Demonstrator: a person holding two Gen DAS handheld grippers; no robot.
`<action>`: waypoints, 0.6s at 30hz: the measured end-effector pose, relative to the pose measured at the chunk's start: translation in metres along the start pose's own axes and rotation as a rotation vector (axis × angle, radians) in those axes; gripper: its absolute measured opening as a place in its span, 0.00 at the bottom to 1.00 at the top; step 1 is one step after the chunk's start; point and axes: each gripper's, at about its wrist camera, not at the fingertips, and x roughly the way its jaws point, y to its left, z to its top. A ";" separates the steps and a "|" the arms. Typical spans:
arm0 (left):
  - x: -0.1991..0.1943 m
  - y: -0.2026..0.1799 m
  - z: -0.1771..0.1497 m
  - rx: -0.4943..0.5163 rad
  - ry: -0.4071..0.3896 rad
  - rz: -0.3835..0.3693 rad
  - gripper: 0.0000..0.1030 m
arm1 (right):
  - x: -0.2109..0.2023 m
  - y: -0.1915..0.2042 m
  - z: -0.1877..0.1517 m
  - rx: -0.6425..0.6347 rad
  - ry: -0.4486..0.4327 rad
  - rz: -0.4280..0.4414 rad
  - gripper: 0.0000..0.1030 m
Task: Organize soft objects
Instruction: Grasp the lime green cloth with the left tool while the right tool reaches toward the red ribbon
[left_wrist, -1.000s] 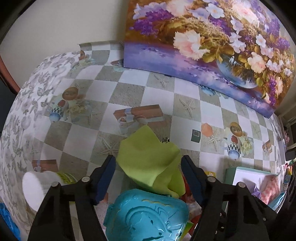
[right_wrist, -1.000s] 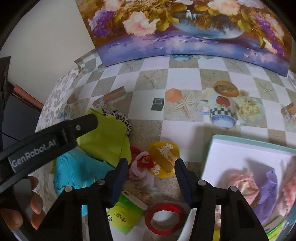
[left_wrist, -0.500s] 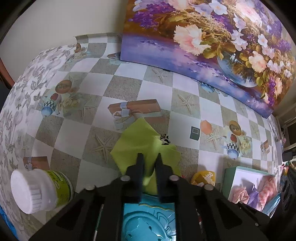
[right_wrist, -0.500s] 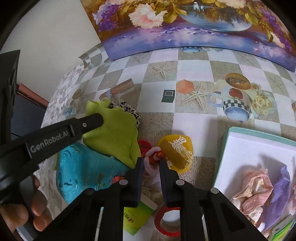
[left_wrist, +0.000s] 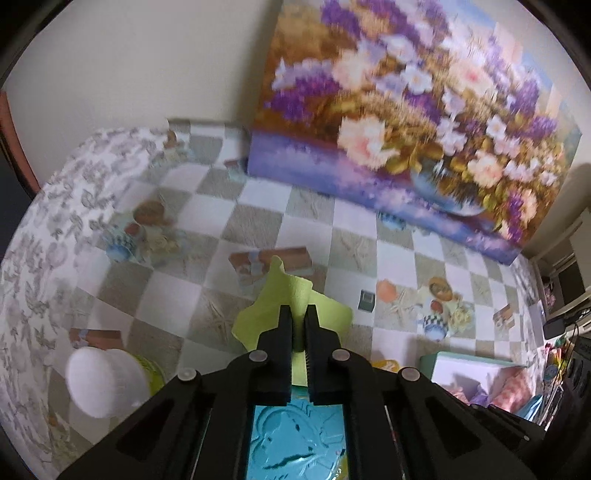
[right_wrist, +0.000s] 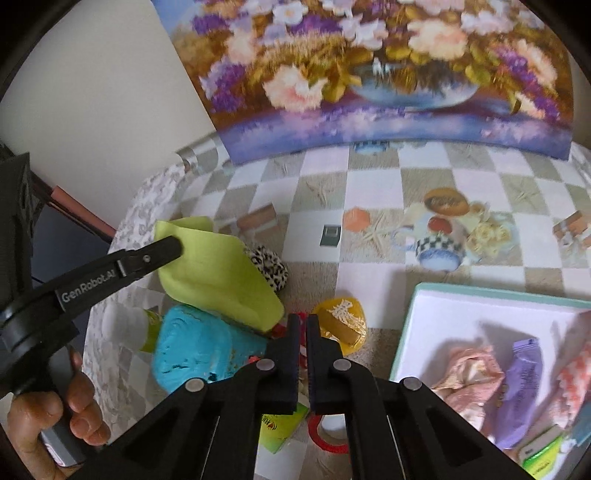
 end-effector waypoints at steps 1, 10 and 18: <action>-0.005 0.001 0.001 -0.001 -0.011 0.002 0.05 | -0.005 0.001 0.000 -0.006 -0.007 0.000 0.04; -0.025 0.010 0.005 -0.018 -0.064 0.078 0.05 | 0.019 0.001 -0.006 -0.006 0.077 0.028 0.05; -0.008 0.023 0.002 -0.053 -0.017 0.093 0.05 | 0.050 0.001 -0.016 0.004 0.158 0.019 0.05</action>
